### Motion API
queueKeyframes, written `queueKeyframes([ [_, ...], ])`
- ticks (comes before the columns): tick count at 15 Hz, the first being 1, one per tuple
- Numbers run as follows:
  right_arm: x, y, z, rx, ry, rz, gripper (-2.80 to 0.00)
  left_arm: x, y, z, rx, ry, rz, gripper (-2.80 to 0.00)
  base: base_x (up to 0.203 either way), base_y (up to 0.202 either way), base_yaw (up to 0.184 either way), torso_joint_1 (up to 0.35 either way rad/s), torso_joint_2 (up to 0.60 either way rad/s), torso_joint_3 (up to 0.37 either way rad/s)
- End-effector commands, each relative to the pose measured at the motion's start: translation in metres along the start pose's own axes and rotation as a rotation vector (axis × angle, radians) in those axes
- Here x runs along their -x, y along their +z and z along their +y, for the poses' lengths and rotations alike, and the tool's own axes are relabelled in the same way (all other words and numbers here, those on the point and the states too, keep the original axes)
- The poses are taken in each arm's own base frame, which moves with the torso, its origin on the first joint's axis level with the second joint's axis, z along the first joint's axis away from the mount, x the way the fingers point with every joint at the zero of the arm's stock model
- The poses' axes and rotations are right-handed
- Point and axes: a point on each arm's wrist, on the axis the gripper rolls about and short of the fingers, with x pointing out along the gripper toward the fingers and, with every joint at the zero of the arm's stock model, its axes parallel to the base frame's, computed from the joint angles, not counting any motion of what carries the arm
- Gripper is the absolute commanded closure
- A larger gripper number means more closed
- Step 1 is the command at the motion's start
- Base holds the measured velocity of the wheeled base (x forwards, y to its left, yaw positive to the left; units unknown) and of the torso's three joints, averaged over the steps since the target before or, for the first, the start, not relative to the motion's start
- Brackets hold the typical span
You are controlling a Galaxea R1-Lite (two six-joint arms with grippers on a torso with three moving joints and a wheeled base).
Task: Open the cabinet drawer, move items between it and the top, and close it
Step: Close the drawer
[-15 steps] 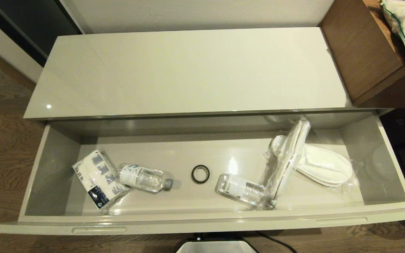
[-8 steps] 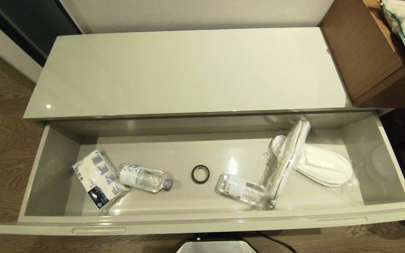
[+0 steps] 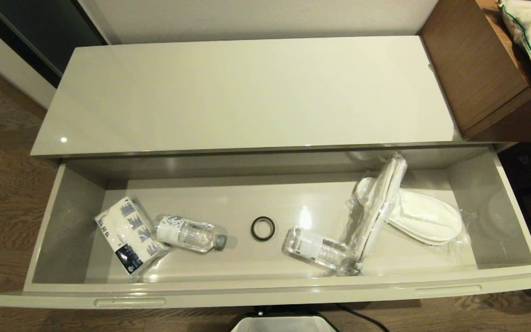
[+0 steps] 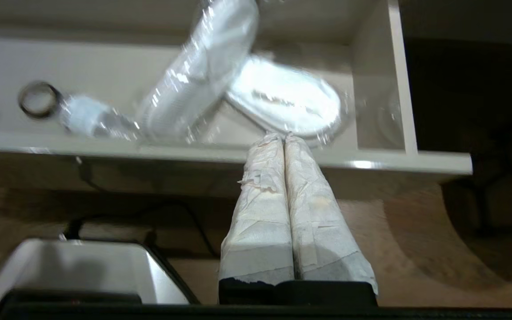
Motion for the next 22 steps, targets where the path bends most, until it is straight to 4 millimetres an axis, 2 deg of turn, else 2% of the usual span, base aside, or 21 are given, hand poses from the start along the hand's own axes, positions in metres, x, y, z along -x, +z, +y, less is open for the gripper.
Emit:
queueKeyframes([
  [1,-0.001,-0.002,0.000,0.015,-0.006,0.017,0.00,0.000,0.000,0.000,-0.001,0.000,0.000,0.00,0.000,0.000,0.000,0.000,0.00,0.000],
  [5,0.000,-0.003,0.000,0.089,-0.001,0.024,0.00,0.000,0.000,0.000,-0.001,0.000,0.000,0.00,0.000,0.000,0.000,0.000,0.00,0.000],
  [8,0.000,-0.005,0.000,0.372,0.000,0.048,0.00,0.000,0.000,0.000,-0.001,0.000,0.001,0.00,0.000,0.000,0.000,0.000,0.00,0.000],
  [9,0.000,-0.004,0.000,0.367,-0.010,0.046,0.00,0.000,0.000,0.000,-0.001,0.000,0.001,0.00,0.000,0.000,0.000,0.000,0.00,0.000],
  [10,0.002,0.006,-0.001,0.339,-0.038,0.021,0.00,0.000,0.000,0.000,-0.001,0.000,0.001,0.00,0.000,0.000,0.000,0.000,0.00,0.000],
  [11,0.007,0.022,-0.003,0.321,-0.062,-0.017,0.00,0.000,0.000,0.000,-0.001,0.000,0.000,0.00,0.000,0.000,0.000,0.000,0.00,0.000],
  [13,0.032,0.069,-0.008,0.285,-0.087,-0.099,0.00,0.000,0.000,0.000,-0.001,0.000,0.001,0.00,0.000,0.000,0.000,0.000,0.00,0.000],
  [16,0.065,0.114,-0.012,0.246,-0.103,-0.157,0.00,0.000,0.000,0.000,-0.001,0.000,0.001,0.00,0.000,0.000,0.000,0.000,0.00,0.000],
  [17,0.065,0.129,-0.013,0.231,-0.103,-0.159,0.00,0.000,0.000,0.000,-0.001,0.000,0.000,0.00,0.000,0.000,0.000,0.000,0.00,0.000],
  [19,0.052,0.174,-0.018,0.126,-0.099,-0.149,0.00,0.000,0.000,0.000,-0.001,0.000,0.000,0.00,0.000,0.000,0.000,0.000,0.00,0.000],
  [20,0.040,0.189,-0.019,0.064,-0.090,-0.107,0.00,0.000,0.000,0.000,-0.001,0.000,0.000,0.00,0.000,0.000,0.000,0.000,0.00,0.000],
  [22,-0.008,0.198,-0.021,-0.061,-0.067,0.120,0.00,0.000,0.000,0.000,-0.001,0.000,0.001,0.00,0.000,0.000,0.000,0.000,0.00,0.000],
])
